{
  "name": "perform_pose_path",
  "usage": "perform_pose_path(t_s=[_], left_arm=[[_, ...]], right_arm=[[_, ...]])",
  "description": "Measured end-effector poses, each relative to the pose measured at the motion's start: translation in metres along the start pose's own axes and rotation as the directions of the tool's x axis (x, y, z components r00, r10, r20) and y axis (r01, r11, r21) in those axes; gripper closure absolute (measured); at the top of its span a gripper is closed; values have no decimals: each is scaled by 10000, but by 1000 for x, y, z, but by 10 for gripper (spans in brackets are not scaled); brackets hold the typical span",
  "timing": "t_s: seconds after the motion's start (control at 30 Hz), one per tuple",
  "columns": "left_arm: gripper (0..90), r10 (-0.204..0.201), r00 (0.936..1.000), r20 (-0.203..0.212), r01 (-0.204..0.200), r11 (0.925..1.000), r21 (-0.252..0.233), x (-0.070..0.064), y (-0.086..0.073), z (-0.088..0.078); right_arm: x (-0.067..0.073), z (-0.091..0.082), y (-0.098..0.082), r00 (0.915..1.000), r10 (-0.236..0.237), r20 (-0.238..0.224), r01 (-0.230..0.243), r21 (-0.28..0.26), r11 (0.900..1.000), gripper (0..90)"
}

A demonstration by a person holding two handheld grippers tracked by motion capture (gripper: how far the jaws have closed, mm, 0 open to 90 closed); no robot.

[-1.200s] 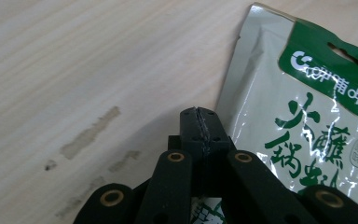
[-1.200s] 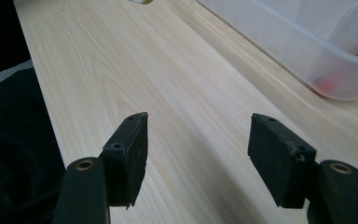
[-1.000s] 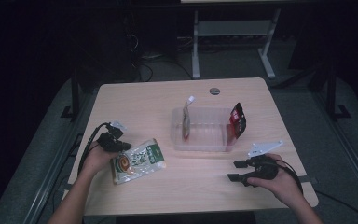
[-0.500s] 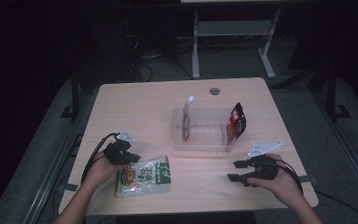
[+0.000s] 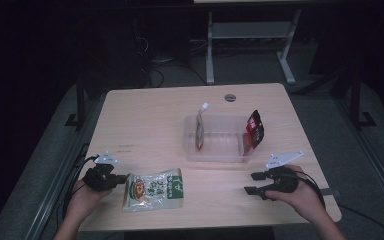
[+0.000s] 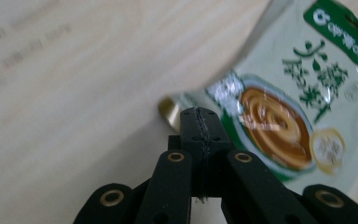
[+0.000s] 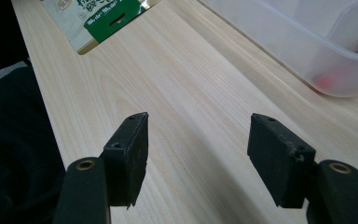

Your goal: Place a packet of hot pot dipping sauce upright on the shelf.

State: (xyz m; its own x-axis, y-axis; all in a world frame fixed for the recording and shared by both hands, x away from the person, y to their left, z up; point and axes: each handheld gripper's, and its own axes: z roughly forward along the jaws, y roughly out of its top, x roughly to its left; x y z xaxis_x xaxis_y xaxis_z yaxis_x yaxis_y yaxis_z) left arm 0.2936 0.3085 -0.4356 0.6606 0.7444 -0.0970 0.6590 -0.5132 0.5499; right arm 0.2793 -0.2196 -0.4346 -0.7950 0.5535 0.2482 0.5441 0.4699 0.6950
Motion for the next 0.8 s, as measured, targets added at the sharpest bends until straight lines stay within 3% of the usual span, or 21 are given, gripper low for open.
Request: perform_pose_path(t_s=[0.07, 0.2, 0.7, 0.8], left_arm=[[898, 18, 9999, 128, -22, 9996, 273, -2, -2, 4], [898, 209, 9985, 506, -224, 9993, 312, -6, 3, 12], [898, 638, 9885, 1367, -644, 9979, -3, -25, 14, 23], [898, 914, 9844, 1504, -933, 9956, 57, -32, 18, 27]], right_arm=[[0, 0, 1, 10000, 16, 6, -16, 19, 10000, 380], [0, 0, 0, 10000, 13, 15, -13, -25, 10000, 381], [-2, 0, 0, 10000, 58, 47, -58, 6, 10000, 383], [-4, 0, 0, 10000, 46, 73, -47, 36, 10000, 383]])
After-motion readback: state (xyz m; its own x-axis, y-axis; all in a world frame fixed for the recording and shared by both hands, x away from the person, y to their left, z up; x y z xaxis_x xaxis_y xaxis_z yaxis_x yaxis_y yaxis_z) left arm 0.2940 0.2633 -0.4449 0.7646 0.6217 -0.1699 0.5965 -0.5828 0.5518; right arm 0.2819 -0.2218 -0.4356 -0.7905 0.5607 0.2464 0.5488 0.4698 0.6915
